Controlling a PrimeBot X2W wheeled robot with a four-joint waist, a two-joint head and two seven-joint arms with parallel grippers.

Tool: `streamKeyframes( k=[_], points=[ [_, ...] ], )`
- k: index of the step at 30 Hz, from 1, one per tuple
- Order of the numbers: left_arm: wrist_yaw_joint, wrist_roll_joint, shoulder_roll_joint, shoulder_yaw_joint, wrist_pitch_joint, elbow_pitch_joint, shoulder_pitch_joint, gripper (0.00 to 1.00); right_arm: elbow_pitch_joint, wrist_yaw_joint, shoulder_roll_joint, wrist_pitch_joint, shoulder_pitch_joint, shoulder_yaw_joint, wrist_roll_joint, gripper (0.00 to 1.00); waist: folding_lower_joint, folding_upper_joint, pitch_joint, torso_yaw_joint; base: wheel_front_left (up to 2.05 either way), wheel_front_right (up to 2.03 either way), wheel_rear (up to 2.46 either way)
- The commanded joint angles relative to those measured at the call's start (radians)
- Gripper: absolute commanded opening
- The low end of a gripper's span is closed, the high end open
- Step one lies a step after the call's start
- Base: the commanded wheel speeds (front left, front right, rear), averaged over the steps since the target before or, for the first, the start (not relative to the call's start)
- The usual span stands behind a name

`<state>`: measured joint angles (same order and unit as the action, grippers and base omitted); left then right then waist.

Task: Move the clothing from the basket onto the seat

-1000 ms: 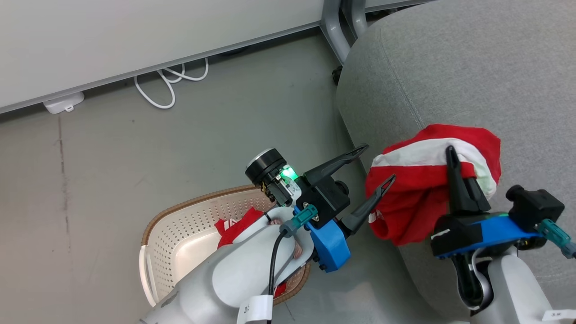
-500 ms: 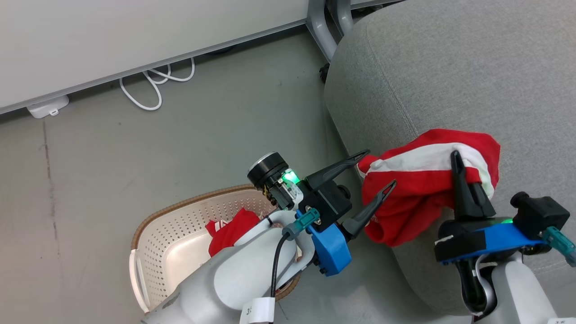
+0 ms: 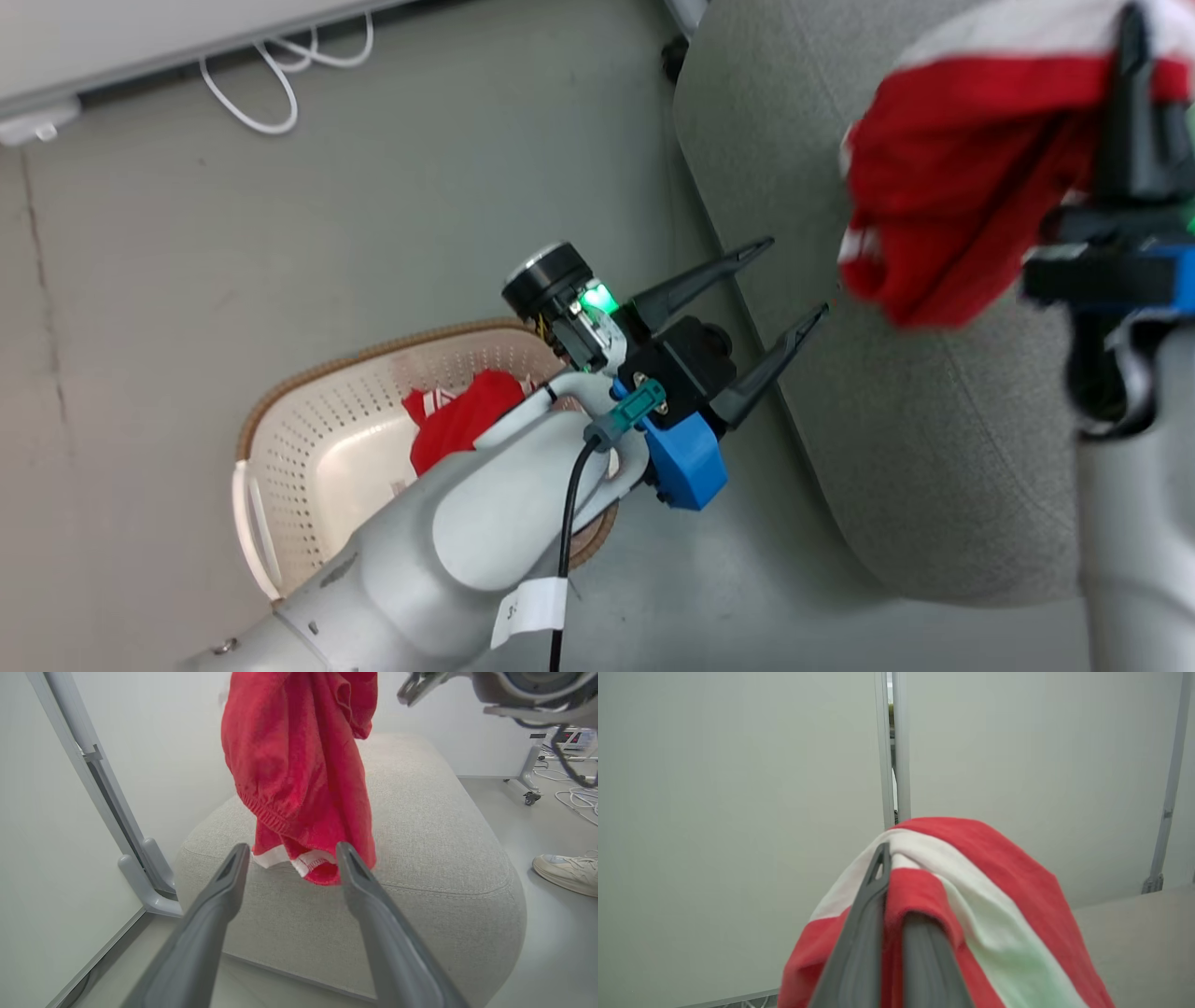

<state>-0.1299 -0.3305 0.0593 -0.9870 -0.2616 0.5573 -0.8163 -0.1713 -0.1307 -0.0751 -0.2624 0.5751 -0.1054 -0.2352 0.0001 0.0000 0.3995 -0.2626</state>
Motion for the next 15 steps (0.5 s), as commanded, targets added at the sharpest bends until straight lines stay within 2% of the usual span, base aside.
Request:
streamKeyframes(
  k=[1, 6, 11, 15],
  points=[
    [-0.001, 0.013, 0.012, -0.001, -0.005, 0.001, -0.034, 1.0, 0.023, 0.0, -0.024, -0.004, 0.074, -0.034, 0.004, 0.0, -0.0001, 0.0, 0.084, -0.006, 0.0, 0.0, 0.0],
    [-0.001, 0.033, 0.03, -0.005, -0.005, -0.004, -0.098, 1.0, 0.077, 0.0, -0.094, -0.004, 0.232, -0.146, 0.011, 0.0, -0.0001, 0.0, 0.191, -0.004, 0.0, 0.0, 0.0],
    [0.0, 0.055, 0.051, 0.0, -0.005, -0.007, -0.152, 1.0, 0.11, 0.0, -0.191, -0.002, 0.348, -0.243, 0.028, 0.0, -0.0001, 0.0, 0.282, -0.013, 0.0, 0.0, 0.0],
    [0.002, 0.07, 0.065, 0.0, -0.004, -0.007, -0.183, 1.0, 0.086, 0.0, -0.257, -0.002, 0.391, -0.325, 0.036, 0.0, -0.0001, 0.0, 0.336, -0.022, 0.0, 0.0, 0.0]
  ],
)
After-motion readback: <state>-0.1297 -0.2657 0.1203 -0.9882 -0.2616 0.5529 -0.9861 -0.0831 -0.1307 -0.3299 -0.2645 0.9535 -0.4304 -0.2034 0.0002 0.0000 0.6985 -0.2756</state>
